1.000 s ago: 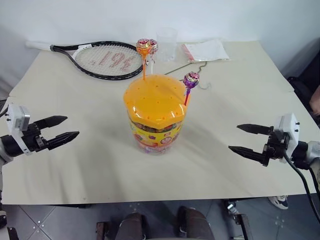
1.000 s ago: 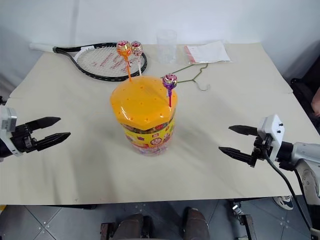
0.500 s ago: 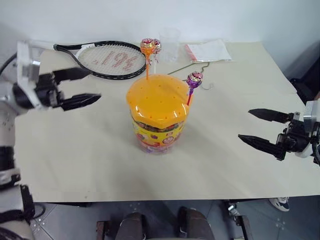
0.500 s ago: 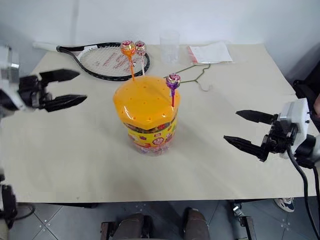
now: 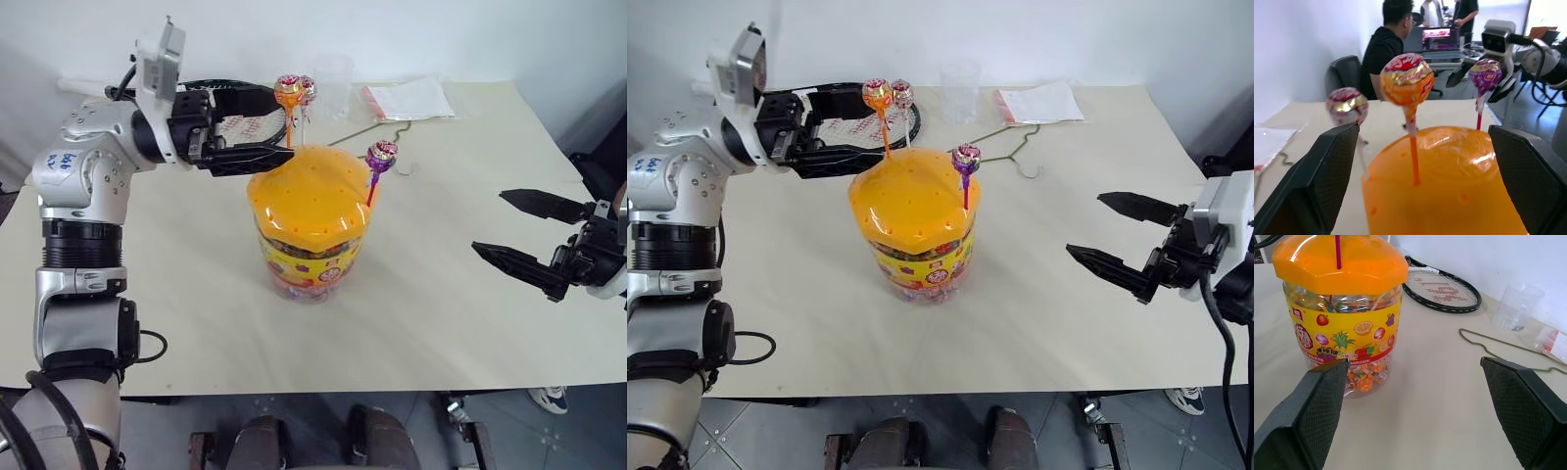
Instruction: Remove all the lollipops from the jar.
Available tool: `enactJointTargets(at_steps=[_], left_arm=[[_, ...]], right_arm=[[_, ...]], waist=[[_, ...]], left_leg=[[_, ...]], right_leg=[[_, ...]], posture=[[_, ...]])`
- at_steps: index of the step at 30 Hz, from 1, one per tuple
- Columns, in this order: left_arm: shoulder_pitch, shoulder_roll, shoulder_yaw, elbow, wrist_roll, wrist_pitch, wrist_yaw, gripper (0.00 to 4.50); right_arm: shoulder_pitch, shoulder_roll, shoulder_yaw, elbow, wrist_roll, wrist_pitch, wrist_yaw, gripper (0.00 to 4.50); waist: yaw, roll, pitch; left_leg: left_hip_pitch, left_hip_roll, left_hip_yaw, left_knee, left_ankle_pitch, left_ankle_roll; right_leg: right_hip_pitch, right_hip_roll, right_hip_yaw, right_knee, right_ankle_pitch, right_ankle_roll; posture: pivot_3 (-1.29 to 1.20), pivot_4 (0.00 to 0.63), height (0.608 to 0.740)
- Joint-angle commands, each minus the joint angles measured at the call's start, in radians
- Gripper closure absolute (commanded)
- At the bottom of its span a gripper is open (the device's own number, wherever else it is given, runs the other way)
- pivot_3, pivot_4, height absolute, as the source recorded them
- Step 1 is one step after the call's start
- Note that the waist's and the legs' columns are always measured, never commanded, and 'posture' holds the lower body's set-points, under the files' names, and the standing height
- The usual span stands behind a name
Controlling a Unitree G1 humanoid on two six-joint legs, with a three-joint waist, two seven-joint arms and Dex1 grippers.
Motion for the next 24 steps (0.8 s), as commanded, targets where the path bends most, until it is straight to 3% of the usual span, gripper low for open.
enactJointTargets(at_steps=[1, 3, 6, 19, 24], left_arm=[[-0.049, 0.001, -0.004, -0.002, 0.003, 0.044, 0.001, 0.00], [-0.055, 0.007, -0.012, -0.004, 0.007, 0.060, -0.004, 0.00], [-0.058, -0.004, -0.002, -0.005, -0.005, 0.059, -0.010, 0.59], [-0.067, -0.005, 0.010, -0.034, -0.016, 0.089, -0.027, 4.42], [-0.114, -0.028, 0.054, 0.001, -0.019, 0.070, 0.032, 4.47]], right_arm=[[0.034, 0.018, -0.064, -0.056, 0.024, -0.013, -0.027, 0.02], [0.050, 0.023, -0.073, -0.068, 0.026, -0.015, -0.035, 0.02], [0.066, 0.029, -0.083, -0.077, 0.025, -0.020, -0.046, 0.00], [0.056, 0.026, -0.068, -0.059, 0.015, -0.044, -0.056, 0.00], [0.045, 0.022, -0.064, -0.041, 0.013, -0.051, -0.047, 0.00]], waist=[[0.001, 0.000, 0.000], [0.001, 0.000, 0.000], [0.001, 0.000, 0.000], [0.001, 0.000, 0.000], [0.004, 0.000, 0.000]], left_leg=[[0.000, 0.000, 0.000, 0.000, 0.000, 0.000], [0.000, 0.000, 0.000, 0.001, 0.000, 0.000], [0.000, 0.000, 0.000, 0.002, 0.000, 0.001], [-0.001, 0.000, 0.000, 0.003, -0.001, 0.001], [-0.002, 0.000, -0.001, 0.005, -0.001, 0.001]], right_leg=[[0.000, 0.000, 0.000, 0.000, 0.000, 0.000], [0.000, 0.000, 0.000, 0.000, 0.000, 0.000], [0.000, 0.000, 0.000, 0.000, 0.000, 0.000], [0.000, 0.000, 0.001, 0.001, 0.000, 0.000], [0.000, 0.000, 0.001, 0.001, 0.000, 0.000]], posture=[[0.00, 0.150, 0.740], [0.00, 0.150, 0.740], [0.00, 0.150, 0.740], [0.00, 0.150, 0.740], [0.00, 0.150, 0.740]])
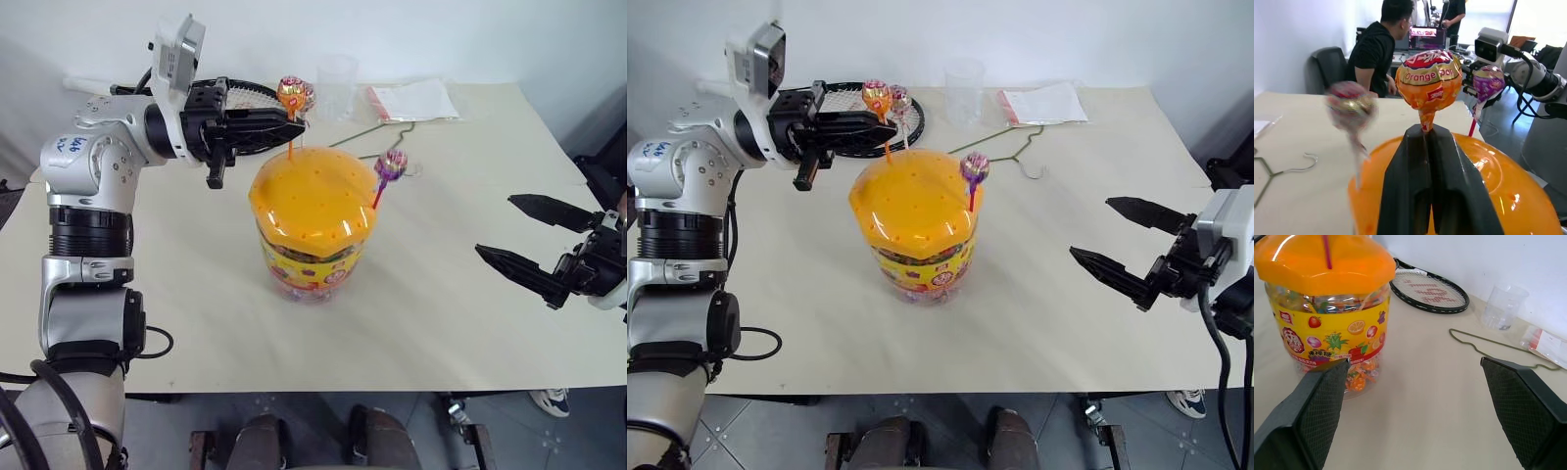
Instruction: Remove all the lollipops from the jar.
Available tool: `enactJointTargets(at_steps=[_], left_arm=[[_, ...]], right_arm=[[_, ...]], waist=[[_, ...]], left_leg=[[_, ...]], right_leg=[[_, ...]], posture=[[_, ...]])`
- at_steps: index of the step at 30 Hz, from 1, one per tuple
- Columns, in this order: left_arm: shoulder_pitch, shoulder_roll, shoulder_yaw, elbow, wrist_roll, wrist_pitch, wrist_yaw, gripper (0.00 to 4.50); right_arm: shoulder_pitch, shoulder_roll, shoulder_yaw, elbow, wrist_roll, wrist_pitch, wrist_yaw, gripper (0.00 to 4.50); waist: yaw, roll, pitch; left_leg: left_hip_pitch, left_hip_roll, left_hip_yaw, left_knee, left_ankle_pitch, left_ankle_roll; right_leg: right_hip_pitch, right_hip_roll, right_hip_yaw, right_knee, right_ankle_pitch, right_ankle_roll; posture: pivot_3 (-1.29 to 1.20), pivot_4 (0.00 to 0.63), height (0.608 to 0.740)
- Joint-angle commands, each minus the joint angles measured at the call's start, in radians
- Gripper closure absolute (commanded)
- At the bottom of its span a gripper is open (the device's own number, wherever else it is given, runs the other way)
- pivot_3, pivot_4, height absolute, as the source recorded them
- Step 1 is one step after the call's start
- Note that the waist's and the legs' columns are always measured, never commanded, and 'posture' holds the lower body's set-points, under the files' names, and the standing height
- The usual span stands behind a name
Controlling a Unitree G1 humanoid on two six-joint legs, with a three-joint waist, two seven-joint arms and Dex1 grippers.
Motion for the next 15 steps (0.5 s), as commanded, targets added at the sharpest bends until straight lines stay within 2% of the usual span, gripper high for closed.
enactJointTargets(at_steps=[1, 8, 15], left_arm=[[-0.066, -0.018, 0.053, 0.002, -0.018, -0.031, 0.047, 4.47], [-0.155, -0.013, 0.081, 0.058, 0.027, -0.049, 0.170, 4.47], [-0.188, 0.144, 0.061, 0.098, 0.167, 0.117, 0.399, 4.47]], right_arm=[[-0.019, -0.008, -0.025, 0.004, 0.010, -0.027, 0.009, 0.00], [-0.044, -0.031, -0.034, 0.032, 0.026, -0.024, 0.057, 0.00], [-0.112, -0.052, -0.023, 0.033, 0.097, 0.000, 0.075, 0.00]], waist=[[0.000, 0.000, 0.000], [-0.002, 0.000, 0.000], [-0.010, 0.000, 0.000]], left_leg=[[0.000, 0.000, 0.000, 0.000, 0.000, 0.000], [0.000, 0.000, 0.000, 0.001, 0.000, 0.001], [0.002, 0.000, 0.000, 0.000, 0.000, 0.001]], right_leg=[[0.000, 0.000, 0.000, 0.000, 0.000, 0.000], [0.000, 0.000, 0.001, 0.001, 0.000, 0.000], [0.000, 0.000, 0.003, 0.001, 0.000, 0.000]], posture=[[0.00, 0.150, 0.740], [0.00, 0.150, 0.740], [0.00, 0.150, 0.740]])
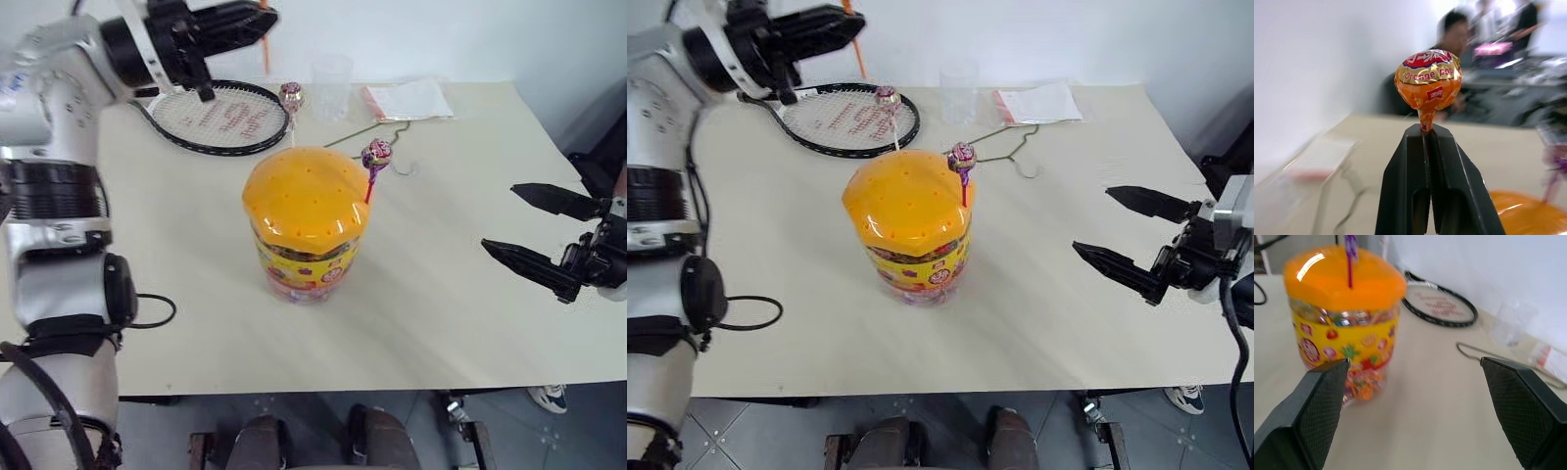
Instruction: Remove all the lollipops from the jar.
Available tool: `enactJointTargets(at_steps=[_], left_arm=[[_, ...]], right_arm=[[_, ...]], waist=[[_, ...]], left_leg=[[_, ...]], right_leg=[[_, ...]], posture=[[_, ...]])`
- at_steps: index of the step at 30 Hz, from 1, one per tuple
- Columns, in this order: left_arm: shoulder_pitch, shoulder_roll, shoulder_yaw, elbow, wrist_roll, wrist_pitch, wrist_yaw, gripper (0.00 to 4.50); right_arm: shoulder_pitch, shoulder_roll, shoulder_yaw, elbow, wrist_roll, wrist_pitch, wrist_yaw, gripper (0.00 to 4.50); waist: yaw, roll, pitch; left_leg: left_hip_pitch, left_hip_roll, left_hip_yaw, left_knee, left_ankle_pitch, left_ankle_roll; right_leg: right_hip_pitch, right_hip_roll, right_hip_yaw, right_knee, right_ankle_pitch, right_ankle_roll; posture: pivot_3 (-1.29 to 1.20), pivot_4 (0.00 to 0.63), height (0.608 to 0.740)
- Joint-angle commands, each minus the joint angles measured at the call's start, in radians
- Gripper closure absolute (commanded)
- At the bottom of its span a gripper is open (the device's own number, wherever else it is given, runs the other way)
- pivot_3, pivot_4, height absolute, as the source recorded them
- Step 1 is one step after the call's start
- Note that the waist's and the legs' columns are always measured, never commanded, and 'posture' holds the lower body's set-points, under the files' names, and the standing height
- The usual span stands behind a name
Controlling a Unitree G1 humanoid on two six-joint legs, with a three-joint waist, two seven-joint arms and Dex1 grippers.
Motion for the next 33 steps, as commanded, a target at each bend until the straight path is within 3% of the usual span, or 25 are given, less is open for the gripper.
enactJointTargets(at_steps=[1, 5, 12, 18, 25, 33], left_arm=[[0.007, 0.059, 0.026, -0.016, 0.045, 0.056, 0.091, 4.47], [0.084, 0.134, 0.049, -0.067, 0.073, 0.193, 0.201, 4.47], [0.407, 0.271, 0.076, -0.261, 0.100, 0.447, 0.311, 4.47], [0.591, 0.303, 0.074, -0.291, 0.134, 0.520, 0.375, 4.47], [0.613, 0.308, -0.001, -0.094, 0.228, 0.447, 0.415, 4.47], [0.570, 0.305, -0.114, 0.046, 0.272, 0.429, 0.341, 4.47]], right_arm=[[-0.029, -0.013, -0.019, -0.008, 0.033, -0.001, -0.004, 0.00], [-0.032, 0.004, 0.000, -0.005, 0.027, -0.005, -0.013, 0.00], [-0.060, 0.031, 0.054, 0.021, 0.017, -0.013, -0.025, 0.00], [-0.097, 0.050, 0.098, 0.035, 0.011, -0.025, -0.026, 0.00], [-0.092, 0.080, 0.114, 0.015, 0.002, -0.031, -0.038, 0.00], [-0.050, 0.071, 0.087, -0.017, 0.017, -0.021, -0.048, 0.00]], waist=[[0.000, 0.000, 0.000], [0.004, 0.000, 0.000], [0.004, -0.001, 0.000], [0.009, -0.002, 0.001], [0.005, -0.003, 0.001], [0.007, -0.004, 0.001]], left_leg=[[0.000, 0.000, 0.000, 0.000, 0.000, 0.000], [-0.001, 0.000, 0.000, 0.001, 0.000, 0.000], [-0.001, 0.000, 0.001, 0.001, 0.000, 0.000], [-0.001, 0.000, 0.002, 0.001, 0.000, 0.000], [0.000, 0.000, 0.003, 0.001, -0.001, 0.000], [0.000, 0.000, 0.004, 0.001, -0.001, 0.000]], right_leg=[[0.000, 0.000, 0.000, 0.000, 0.000, 0.000], [0.000, 0.000, 0.001, 0.000, 0.000, 0.000], [-0.001, 0.000, 0.002, 0.001, 0.000, 0.000], [-0.002, 0.000, 0.003, 0.002, 0.000, 0.000], [-0.002, 0.000, 0.004, 0.003, 0.000, 0.000], [-0.003, 0.000, 0.004, 0.003, 0.000, 0.000]], posture=[[0.00, 0.150, 0.740], [0.00, 0.150, 0.740], [0.00, 0.150, 0.740], [0.00, 0.150, 0.740], [0.00, 0.150, 0.740], [0.00, 0.150, 0.740]])
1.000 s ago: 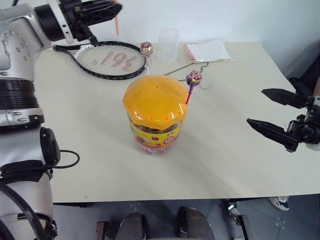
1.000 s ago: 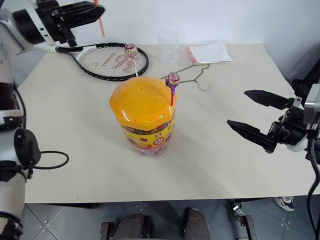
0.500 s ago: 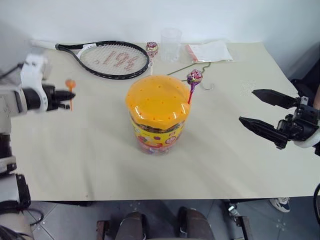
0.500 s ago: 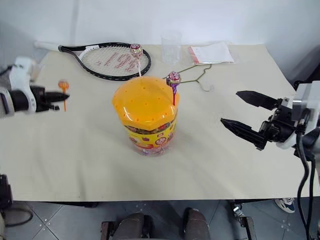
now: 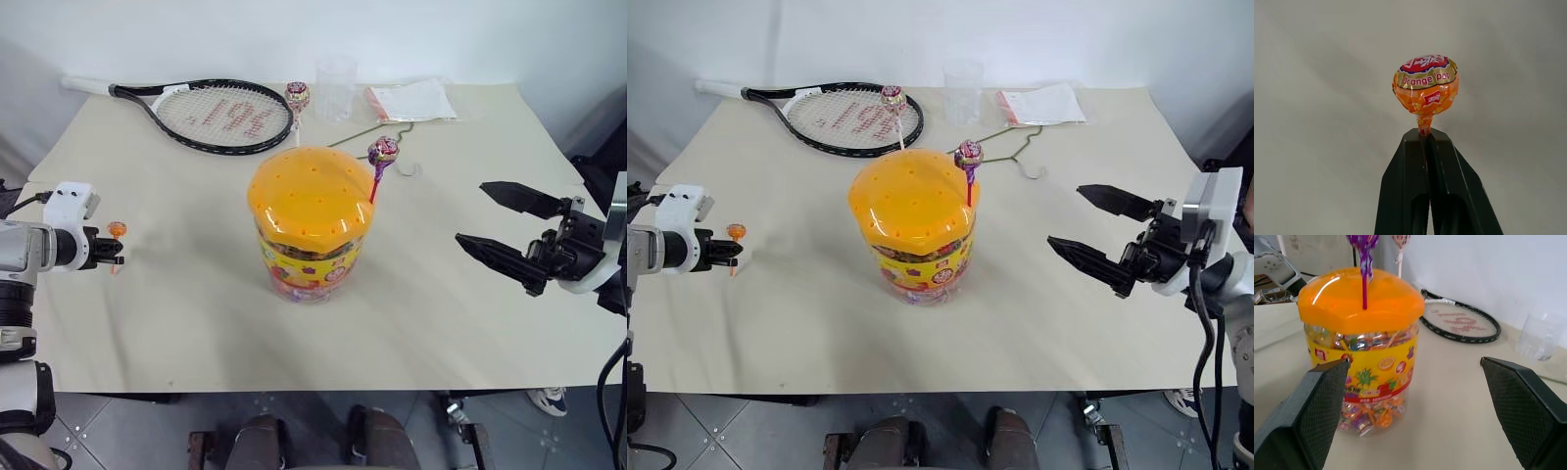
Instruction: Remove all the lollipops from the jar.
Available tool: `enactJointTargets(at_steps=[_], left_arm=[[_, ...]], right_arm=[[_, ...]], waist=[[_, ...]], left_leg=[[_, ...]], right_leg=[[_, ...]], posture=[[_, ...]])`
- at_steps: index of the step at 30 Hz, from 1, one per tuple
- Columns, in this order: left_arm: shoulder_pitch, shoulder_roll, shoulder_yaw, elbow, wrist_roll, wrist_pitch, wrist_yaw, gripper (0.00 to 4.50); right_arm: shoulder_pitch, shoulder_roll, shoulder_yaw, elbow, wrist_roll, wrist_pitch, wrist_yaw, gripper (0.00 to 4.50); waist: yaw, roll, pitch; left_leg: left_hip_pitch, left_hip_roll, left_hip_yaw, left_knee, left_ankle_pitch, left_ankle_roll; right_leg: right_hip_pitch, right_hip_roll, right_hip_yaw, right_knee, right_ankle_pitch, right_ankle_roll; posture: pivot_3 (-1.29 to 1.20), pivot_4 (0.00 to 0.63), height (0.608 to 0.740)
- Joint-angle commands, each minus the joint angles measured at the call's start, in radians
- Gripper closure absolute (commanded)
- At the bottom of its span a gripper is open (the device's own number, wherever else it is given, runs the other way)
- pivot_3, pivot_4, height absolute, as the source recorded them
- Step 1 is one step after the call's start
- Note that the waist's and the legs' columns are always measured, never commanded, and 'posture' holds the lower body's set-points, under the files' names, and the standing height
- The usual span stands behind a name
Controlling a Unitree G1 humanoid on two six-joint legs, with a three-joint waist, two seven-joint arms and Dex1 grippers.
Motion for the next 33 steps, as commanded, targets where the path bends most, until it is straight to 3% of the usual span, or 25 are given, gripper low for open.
enactJointTargets(at_steps=[1, 4, 5, 14, 19, 24, 27, 33], left_arm=[[-0.026, 0.029, -0.046, 0.017, 0.029, 0.022, -0.050, 4.47], [-0.027, 0.043, -0.078, 0.004, 0.025, 0.067, -0.095, 4.47], [-0.033, 0.042, -0.077, 0.006, 0.021, 0.083, -0.101, 4.25], [-0.066, 0.128, -0.133, -0.110, 0.031, 0.128, -0.190, 1.57], [-0.185, 0.173, -0.175, -0.139, 0.051, 0.081, -0.244, 0.03], [-0.330, 0.139, -0.202, -0.143, 0.057, -0.012, -0.317, 0.03], [-0.413, -0.014, -0.144, -0.143, -0.015, -0.149, -0.354, 0.03], [-0.449, -0.211, 0.013, -0.057, -0.152, -0.386, -0.461, 0.03]], right_arm=[[0.004, -0.011, -0.044, -0.047, 0.021, -0.006, -0.016, 0.00], [0.011, -0.014, -0.050, -0.054, 0.023, -0.003, -0.023, 0.00], [0.013, -0.015, -0.051, -0.056, 0.023, -0.002, -0.025, 0.00], [0.007, -0.037, -0.062, -0.055, 0.025, 0.005, -0.038, 0.00], [0.002, -0.057, -0.073, -0.041, 0.021, 0.008, -0.027, 0.00], [-0.002, -0.070, -0.084, -0.032, 0.017, 0.008, -0.024, 0.00], [-0.005, -0.075, -0.087, -0.033, 0.016, 0.009, -0.026, 0.00], [-0.012, -0.084, -0.113, -0.053, 0.027, 0.014, -0.038, 0.00]], waist=[[-0.002, 0.000, 0.000], [-0.004, 0.000, 0.000], [-0.005, 0.000, 0.000], [-0.005, 0.000, 0.000], [0.001, -0.002, 0.001], [0.001, -0.002, 0.001], [0.008, -0.002, 0.001], [-0.008, -0.002, 0.001]], left_leg=[[0.000, 0.000, 0.000, 0.000, 0.000, 0.000], [0.001, 0.000, 0.001, 0.000, 0.000, 0.000], [0.001, 0.000, 0.001, 0.000, 0.000, 0.000], [0.000, 0.000, 0.002, 0.000, 0.000, 0.000], [-0.001, 0.000, 0.002, 0.001, 0.000, 0.000], [-0.001, 0.000, 0.002, 0.001, 0.000, 0.000], [-0.001, 0.000, 0.002, 0.002, 0.000, 0.000], [-0.002, 0.000, 0.002, 0.004, -0.001, 0.001]], right_leg=[[0.000, 0.000, 0.000, 0.000, 0.000, 0.000], [-0.001, 0.000, 0.001, 0.001, 0.000, 0.000], [-0.001, 0.000, 0.002, 0.001, 0.000, 0.000], [-0.002, 0.000, 0.003, 0.002, 0.000, 0.000], [-0.003, 0.000, 0.003, 0.002, 0.000, 0.000], [-0.003, 0.000, 0.003, 0.003, 0.000, 0.000], [-0.002, 0.000, 0.003, 0.003, 0.000, 0.000], [-0.003, 0.000, 0.003, 0.004, 0.000, 0.000]], posture=[[0.00, 0.150, 0.740], [0.00, 0.150, 0.740], [0.00, 0.150, 0.740], [0.00, 0.150, 0.740], [0.00, 0.150, 0.740], [0.00, 0.150, 0.740], [0.00, 0.150, 0.740], [0.00, 0.150, 0.740]])
